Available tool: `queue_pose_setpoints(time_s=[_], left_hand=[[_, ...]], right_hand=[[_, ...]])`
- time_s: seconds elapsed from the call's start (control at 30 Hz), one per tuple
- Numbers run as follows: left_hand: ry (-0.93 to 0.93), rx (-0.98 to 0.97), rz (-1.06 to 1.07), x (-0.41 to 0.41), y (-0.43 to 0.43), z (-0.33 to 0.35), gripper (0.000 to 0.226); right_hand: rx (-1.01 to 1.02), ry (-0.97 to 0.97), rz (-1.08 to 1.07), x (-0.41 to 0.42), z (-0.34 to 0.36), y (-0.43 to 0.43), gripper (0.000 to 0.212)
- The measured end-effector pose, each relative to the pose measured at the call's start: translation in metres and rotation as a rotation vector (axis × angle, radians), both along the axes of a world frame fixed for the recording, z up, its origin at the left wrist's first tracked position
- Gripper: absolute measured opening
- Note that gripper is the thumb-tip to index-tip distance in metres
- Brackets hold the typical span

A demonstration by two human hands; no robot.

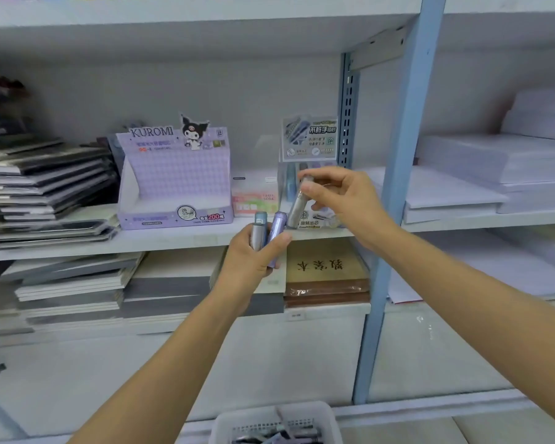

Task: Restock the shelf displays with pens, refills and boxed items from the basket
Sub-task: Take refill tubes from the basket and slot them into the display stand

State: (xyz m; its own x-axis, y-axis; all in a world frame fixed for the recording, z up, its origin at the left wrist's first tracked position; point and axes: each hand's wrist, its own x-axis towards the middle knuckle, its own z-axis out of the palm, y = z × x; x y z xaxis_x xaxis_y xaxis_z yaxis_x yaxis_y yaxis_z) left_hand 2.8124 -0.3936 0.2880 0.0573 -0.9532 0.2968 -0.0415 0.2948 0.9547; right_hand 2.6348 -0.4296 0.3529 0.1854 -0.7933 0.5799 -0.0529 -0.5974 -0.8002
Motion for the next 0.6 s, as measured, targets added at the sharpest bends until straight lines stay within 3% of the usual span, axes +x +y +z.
queue_pose_setpoints(time_s=[0.13, 0.6], left_hand=[[0.027, 0.026, -0.005, 0.005, -0.014, 0.019, 0.026], [0.037, 0.062, -0.024, 0.009, -0.051, 0.031, 0.035]], right_hand=[[-0.069, 0.002, -0.123, -0.011, 0.033, -0.026, 0.023], [-0.044, 0.428, -0.277, -0.012, 0.026, -0.091, 0.025]])
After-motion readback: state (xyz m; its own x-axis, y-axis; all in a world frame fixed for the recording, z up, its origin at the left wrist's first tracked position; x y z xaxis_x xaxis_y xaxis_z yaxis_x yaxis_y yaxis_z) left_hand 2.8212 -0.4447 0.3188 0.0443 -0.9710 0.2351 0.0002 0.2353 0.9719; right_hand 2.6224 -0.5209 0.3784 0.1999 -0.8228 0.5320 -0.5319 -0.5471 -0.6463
